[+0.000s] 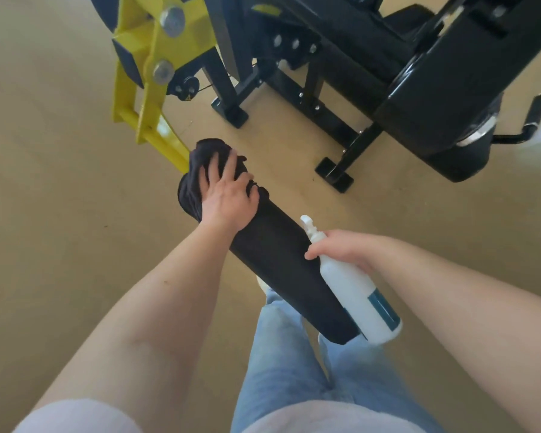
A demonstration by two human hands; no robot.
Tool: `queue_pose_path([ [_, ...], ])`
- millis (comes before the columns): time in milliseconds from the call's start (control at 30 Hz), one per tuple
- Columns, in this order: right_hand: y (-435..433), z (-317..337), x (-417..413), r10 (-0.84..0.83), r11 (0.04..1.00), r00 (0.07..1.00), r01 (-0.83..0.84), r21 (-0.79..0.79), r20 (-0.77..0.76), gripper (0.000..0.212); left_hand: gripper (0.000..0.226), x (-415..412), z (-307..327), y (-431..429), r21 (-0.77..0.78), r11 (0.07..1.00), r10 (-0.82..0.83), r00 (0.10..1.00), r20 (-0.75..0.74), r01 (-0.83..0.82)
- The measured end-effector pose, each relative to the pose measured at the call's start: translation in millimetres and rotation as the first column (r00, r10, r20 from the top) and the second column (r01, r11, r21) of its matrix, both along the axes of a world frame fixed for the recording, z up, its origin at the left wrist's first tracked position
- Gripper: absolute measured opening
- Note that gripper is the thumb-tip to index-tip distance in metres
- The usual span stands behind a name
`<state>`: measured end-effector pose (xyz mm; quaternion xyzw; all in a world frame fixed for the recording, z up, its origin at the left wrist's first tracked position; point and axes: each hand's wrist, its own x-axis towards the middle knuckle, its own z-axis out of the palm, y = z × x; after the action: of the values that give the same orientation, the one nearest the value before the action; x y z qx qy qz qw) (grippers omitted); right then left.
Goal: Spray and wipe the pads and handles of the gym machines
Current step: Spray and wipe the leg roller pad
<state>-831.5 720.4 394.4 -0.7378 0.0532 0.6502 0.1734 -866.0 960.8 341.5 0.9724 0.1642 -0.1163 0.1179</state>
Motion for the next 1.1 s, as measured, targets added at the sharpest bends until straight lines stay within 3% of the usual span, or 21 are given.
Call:
queue_pose_path([
  [167,-2,-7,-7,0.001,1.0,0.996,0.001,-0.019,0.087,0.038,0.048,12,9,29,-0.033,0.923,0.383,0.923,-0.033,-0.384],
  [233,-3,-4,-8,0.017,1.0,0.993,-0.015,-0.019,0.115,0.038,0.048,9,10,31,-0.025,0.915,0.403,0.915,-0.027,-0.403],
  [400,-8,8,-13,0.081,0.996,0.98,-0.087,0.026,0.18,0.014,0.042,-6,17,22,-0.057,0.873,0.485,0.874,0.006,-0.484],
  [467,-9,14,-17,0.086,0.994,0.976,-0.097,0.042,0.202,0.014,0.04,-12,22,18,-0.142,0.812,0.573,0.819,0.01,-0.567],
  [633,-11,29,-31,0.133,0.984,0.966,-0.156,0.089,0.222,0.015,0.047,-28,24,7,-0.298,0.561,0.793,0.605,-0.076,-0.773],
  [733,-6,35,-35,0.163,0.98,0.954,-0.187,0.075,0.251,0.008,0.054,-36,27,5,-0.312,0.481,0.83,0.54,-0.138,-0.819],
  [800,1,40,-33,0.192,0.975,0.943,-0.215,0.055,0.272,0.022,0.054,-45,28,11,-0.321,0.441,0.843,0.509,-0.172,-0.838],
  [967,41,49,-13,0.217,0.958,0.916,-0.266,0.106,0.336,0.034,0.034,-74,26,25,-0.343,0.495,0.783,0.581,-0.222,-0.798],
  [1100,86,51,4,0.128,0.947,0.933,-0.215,0.238,0.336,0.029,0.037,-84,26,33,-0.356,0.574,0.738,0.655,-0.166,-0.737],
])
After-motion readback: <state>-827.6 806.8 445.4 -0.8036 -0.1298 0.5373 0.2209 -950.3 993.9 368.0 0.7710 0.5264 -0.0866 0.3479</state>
